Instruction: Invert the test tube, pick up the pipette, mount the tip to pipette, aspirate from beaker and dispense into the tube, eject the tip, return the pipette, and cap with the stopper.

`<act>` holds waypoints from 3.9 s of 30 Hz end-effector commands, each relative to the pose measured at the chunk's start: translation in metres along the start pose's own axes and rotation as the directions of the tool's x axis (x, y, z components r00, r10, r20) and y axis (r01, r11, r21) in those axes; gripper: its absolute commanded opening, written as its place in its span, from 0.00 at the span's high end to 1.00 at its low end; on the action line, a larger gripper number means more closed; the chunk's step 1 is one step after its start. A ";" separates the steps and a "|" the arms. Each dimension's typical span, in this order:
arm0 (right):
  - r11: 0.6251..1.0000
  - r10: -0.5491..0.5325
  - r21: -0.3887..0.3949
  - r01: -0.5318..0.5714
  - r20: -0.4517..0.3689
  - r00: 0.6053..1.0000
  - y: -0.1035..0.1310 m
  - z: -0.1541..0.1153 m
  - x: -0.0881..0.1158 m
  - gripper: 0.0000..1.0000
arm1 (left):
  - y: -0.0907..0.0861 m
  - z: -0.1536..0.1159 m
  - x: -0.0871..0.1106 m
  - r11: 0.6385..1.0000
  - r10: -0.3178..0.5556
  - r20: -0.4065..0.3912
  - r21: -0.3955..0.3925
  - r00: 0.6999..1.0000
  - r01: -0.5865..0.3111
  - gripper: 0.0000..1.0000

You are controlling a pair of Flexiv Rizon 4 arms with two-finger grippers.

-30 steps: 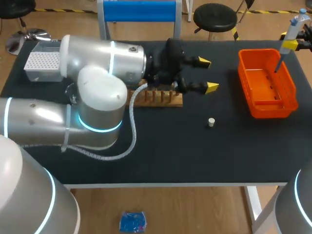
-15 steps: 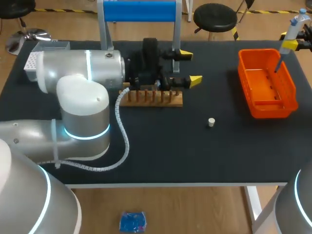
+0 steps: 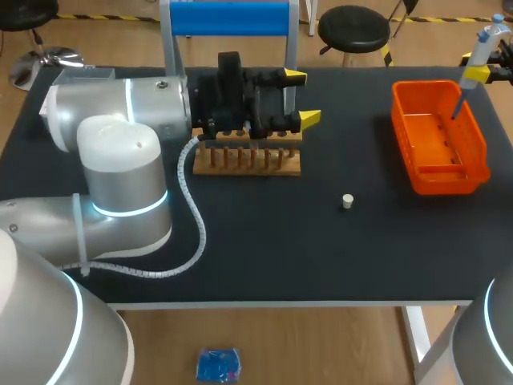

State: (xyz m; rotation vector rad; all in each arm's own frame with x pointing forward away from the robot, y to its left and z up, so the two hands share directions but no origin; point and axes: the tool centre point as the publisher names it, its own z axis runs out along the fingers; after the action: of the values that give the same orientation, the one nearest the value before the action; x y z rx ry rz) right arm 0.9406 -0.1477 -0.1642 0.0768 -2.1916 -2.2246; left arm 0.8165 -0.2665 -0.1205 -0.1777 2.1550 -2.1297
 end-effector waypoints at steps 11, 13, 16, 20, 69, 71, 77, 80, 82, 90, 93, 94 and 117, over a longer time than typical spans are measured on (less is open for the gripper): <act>1.000 0.000 0.002 0.000 -0.004 1.000 0.000 -0.001 -0.001 1.00 | 0.001 0.004 0.002 1.000 0.006 0.013 0.001 1.000 -0.006 0.00; 1.000 0.000 0.002 0.000 -0.004 1.000 0.000 -0.001 -0.001 1.00 | 0.001 0.004 0.002 1.000 0.006 0.013 0.001 1.000 -0.006 0.00; 1.000 0.000 0.002 0.000 -0.004 1.000 0.000 -0.001 -0.001 1.00 | 0.001 0.004 0.002 1.000 0.006 0.013 0.001 1.000 -0.006 0.00; 1.000 0.000 0.002 0.000 -0.004 1.000 0.000 -0.001 -0.001 1.00 | 0.001 0.004 0.002 1.000 0.006 0.013 0.001 1.000 -0.006 0.00; 0.998 0.032 -0.049 -0.043 -0.196 0.980 0.029 0.242 0.097 1.00 | 0.001 0.004 0.002 1.000 0.006 0.013 0.001 1.000 -0.006 0.00; 0.998 0.039 -0.038 -0.048 -0.206 0.978 0.025 0.251 0.102 1.00 | 0.001 0.004 0.002 1.000 0.006 0.013 0.001 1.000 -0.006 0.00; 1.000 0.025 -0.003 -0.026 -0.191 0.981 0.016 0.269 0.111 1.00 | 0.001 0.004 0.002 1.000 0.006 0.013 0.001 1.000 -0.006 0.00; 1.000 0.011 0.010 -0.010 -0.163 0.987 0.011 0.274 0.112 1.00 | 0.001 0.004 0.002 1.000 0.006 0.013 0.001 1.000 -0.006 0.00; 1.000 0.022 -0.007 -0.024 -0.143 0.989 0.010 0.277 0.112 1.00 | 0.001 0.004 0.002 1.000 0.006 0.013 0.001 1.000 -0.006 0.00; 0.999 0.024 -0.046 -0.029 -0.095 0.995 0.007 0.284 0.114 1.00 | 0.001 0.004 0.002 1.000 0.006 0.013 0.001 1.000 -0.006 0.00; 0.998 0.027 -0.048 -0.032 -0.093 0.995 0.005 0.285 0.117 1.00 | 0.001 0.004 0.002 1.000 0.006 0.013 0.001 1.000 -0.006 0.00; 0.999 0.024 -0.041 -0.027 -0.083 0.996 0.005 0.285 0.118 1.00 | 0.001 0.004 0.002 1.000 0.006 0.013 0.001 1.000 -0.006 0.00; 0.998 0.039 -0.040 -0.042 -0.081 0.996 0.002 0.308 0.115 1.00 | 0.001 0.004 0.002 1.000 0.006 0.013 0.001 1.000 -0.006 0.00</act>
State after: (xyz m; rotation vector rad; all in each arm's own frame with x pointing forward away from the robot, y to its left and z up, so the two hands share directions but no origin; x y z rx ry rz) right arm 0.8081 0.1520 -0.1604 0.1144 -2.0886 -2.2089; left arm 0.8158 -0.2693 -0.1209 -0.1802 2.1523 -2.1206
